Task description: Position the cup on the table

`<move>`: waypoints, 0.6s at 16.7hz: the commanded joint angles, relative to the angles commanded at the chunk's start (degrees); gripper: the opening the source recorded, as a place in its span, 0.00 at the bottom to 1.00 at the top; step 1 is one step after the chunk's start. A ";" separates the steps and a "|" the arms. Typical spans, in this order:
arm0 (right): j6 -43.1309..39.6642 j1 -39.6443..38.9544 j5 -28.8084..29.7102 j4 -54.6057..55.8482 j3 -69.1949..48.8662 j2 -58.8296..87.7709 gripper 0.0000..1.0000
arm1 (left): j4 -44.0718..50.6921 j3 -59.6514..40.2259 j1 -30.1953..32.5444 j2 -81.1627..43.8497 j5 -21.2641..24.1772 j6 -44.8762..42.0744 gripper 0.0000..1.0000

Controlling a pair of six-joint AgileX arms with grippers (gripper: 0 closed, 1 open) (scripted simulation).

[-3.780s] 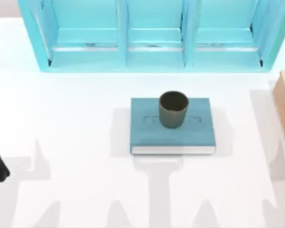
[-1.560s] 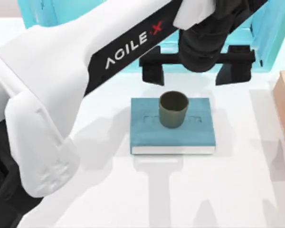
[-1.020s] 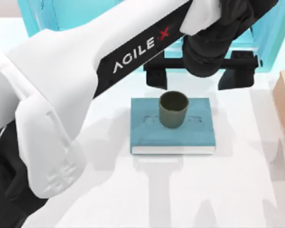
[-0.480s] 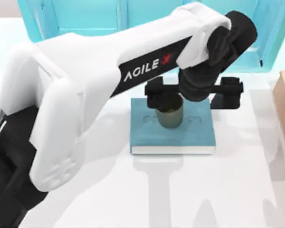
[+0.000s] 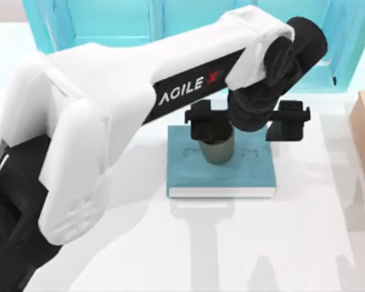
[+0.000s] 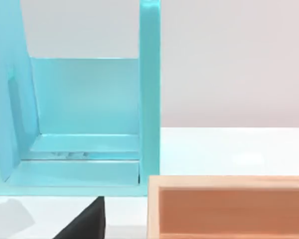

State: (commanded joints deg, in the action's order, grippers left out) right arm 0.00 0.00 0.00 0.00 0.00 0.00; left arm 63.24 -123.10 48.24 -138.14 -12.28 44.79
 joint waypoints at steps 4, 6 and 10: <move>0.00 0.00 0.00 0.00 0.00 0.00 1.00 | 0.00 0.00 0.00 0.00 0.00 0.00 0.47; 0.00 0.00 0.00 0.00 0.00 0.00 1.00 | 0.00 0.00 0.00 0.00 0.00 0.00 0.32; 0.00 0.00 0.00 0.00 0.00 0.00 1.00 | 0.00 0.00 0.00 0.00 0.00 0.00 0.02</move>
State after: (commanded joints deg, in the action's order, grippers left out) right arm 0.00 0.00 0.00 0.00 0.00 0.00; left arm 63.24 -123.10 48.24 -138.14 -12.28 44.79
